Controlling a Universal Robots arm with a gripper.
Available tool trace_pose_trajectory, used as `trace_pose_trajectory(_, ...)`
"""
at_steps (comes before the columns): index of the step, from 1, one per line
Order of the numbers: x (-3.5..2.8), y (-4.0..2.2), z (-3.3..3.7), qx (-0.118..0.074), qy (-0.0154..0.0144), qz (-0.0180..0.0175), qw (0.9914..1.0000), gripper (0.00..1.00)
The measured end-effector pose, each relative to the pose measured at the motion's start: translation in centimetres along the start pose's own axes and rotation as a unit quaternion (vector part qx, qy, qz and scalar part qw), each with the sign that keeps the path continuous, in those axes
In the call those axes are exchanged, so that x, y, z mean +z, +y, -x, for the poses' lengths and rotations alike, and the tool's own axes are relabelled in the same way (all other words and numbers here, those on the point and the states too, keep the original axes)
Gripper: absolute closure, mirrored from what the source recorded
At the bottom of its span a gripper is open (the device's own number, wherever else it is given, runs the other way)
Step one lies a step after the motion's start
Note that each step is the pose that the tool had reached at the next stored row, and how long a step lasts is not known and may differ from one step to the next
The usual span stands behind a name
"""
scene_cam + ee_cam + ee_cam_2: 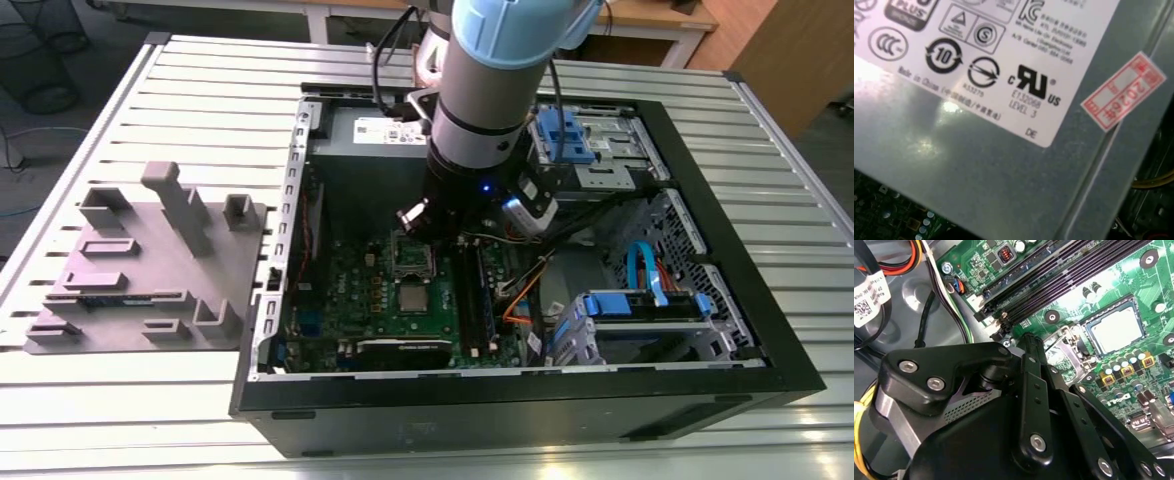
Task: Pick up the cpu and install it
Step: 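Close the cpu cover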
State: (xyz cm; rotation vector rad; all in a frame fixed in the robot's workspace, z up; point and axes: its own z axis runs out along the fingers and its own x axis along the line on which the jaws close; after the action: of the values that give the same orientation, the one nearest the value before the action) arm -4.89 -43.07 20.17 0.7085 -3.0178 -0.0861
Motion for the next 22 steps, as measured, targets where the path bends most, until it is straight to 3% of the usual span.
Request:
trace_pose_trajectory(5, -0.05, 0.09, -0.16, 0.0, -0.001, -0.0003, 1.0, 0.89)
trace_pose_trajectory(12, -0.65, 0.01, -0.26, 0.0, -0.0015, -0.0004, 1.0, 0.89)
trace_pose_trajectory(22, -1.17, -0.93, -0.75, 0.0, -0.0018, 0.0, 1.0, 0.89)
